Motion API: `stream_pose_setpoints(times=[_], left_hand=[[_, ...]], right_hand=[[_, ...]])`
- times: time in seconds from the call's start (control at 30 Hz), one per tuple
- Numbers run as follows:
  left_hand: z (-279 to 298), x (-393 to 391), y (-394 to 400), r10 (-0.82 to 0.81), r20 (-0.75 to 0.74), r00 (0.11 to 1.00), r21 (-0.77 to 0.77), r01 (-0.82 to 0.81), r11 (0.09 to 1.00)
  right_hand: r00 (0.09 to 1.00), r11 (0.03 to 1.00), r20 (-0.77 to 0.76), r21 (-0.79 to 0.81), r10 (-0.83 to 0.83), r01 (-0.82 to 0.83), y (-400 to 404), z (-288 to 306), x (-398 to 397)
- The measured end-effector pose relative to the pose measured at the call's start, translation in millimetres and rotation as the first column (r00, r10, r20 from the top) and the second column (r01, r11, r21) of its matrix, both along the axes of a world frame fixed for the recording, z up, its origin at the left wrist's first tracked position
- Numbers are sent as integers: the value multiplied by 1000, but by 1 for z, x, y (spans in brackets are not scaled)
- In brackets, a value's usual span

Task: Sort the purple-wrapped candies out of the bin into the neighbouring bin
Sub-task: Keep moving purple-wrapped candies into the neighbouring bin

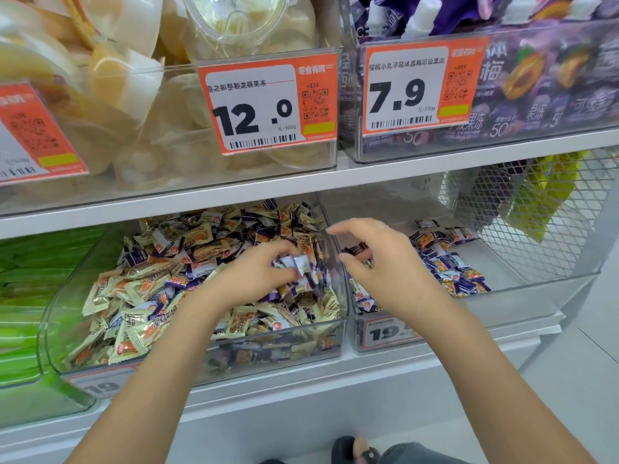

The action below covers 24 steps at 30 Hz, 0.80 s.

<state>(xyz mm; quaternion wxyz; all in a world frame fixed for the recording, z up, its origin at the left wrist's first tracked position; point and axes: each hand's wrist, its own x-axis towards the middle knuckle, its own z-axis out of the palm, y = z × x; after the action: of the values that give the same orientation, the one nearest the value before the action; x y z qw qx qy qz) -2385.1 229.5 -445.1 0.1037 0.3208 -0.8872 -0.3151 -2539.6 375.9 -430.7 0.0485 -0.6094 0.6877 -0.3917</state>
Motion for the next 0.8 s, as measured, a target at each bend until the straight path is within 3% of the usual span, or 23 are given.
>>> stream_pose_setpoints(times=[0.1, 0.27, 0.47, 0.67, 0.73, 0.8], left_hand=[[5, 8, 1, 29, -38, 999, 87, -26, 996], [8, 14, 4, 84, -133, 988, 113, -69, 991], [5, 6, 16, 195, -307, 932, 147, -156, 977], [-1, 13, 12, 175, -215, 961, 120, -152, 981], [0, 17, 10, 177, -227, 958, 268, -113, 957], [5, 21, 12, 245, -307, 919, 570, -29, 821]], right_hand=[[995, 995, 80, -85, 53, -46, -5, 4, 14], [984, 977, 48, 118, 170, -175, -21, -6, 37], [930, 952, 319, 177, 185, -250, -40, -19, 56], [733, 940, 660, 120, 166, -320, -52, -29, 64], [691, 945, 706, 99, 153, -310, -55, -32, 66], [696, 969, 707, 61, 127, -240, -57, -33, 67]])
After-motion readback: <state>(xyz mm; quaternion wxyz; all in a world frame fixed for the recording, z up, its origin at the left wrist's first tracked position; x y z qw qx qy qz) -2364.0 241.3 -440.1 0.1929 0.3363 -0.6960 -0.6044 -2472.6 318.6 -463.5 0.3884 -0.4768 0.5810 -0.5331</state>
